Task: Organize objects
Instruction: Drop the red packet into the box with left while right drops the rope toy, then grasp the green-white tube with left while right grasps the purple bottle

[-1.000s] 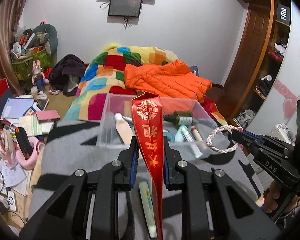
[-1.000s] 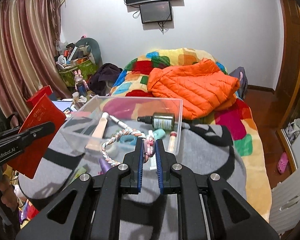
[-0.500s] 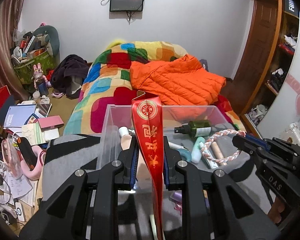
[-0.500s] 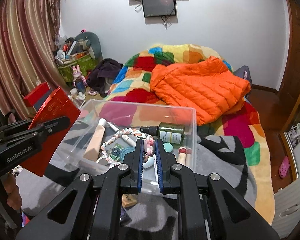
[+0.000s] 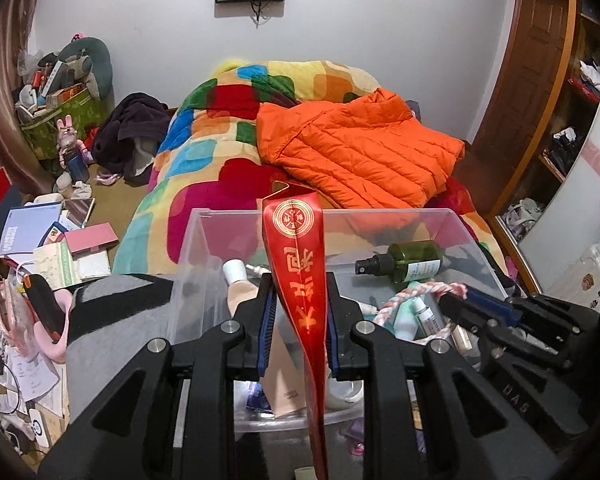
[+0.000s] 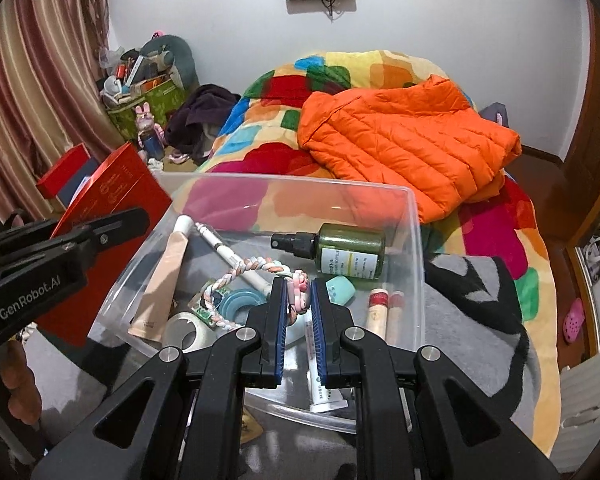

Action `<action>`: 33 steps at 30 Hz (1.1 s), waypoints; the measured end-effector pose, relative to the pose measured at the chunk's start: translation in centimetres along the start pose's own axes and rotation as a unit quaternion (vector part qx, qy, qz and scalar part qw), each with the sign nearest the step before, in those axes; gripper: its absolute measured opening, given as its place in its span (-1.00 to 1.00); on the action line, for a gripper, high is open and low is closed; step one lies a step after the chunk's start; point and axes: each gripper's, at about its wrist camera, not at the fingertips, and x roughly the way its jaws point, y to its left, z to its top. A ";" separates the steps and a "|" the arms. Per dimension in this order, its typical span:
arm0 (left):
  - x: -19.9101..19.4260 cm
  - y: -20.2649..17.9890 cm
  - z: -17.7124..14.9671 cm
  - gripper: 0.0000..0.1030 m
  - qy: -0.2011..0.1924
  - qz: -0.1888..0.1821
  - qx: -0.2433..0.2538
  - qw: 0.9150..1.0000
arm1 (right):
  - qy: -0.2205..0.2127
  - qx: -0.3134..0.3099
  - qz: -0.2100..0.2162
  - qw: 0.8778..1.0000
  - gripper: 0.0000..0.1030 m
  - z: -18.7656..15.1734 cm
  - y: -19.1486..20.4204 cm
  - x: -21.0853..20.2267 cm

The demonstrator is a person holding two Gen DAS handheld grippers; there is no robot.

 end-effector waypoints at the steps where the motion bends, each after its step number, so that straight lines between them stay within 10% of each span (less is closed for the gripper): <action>1: 0.1 -0.1 0.0 -0.60 0.001 0.000 0.001 1.000 | 0.002 -0.004 0.000 1.000 -0.79 -0.1 0.2 0.1; 9: -1.9 -1.3 -0.9 -0.25 -0.011 0.002 0.027 1.000 | -0.002 -0.027 -0.012 1.000 -0.32 -1.0 1.1 -1.1; 20: -6.6 -0.4 -2.9 0.29 -0.045 -0.010 0.020 0.999 | -0.028 -0.022 0.007 0.999 -0.16 -2.3 0.7 -4.9; 33: -7.0 0.7 -10.5 0.34 0.015 -0.017 0.015 1.000 | 0.009 -0.059 0.041 0.997 -0.16 -7.4 2.8 -5.0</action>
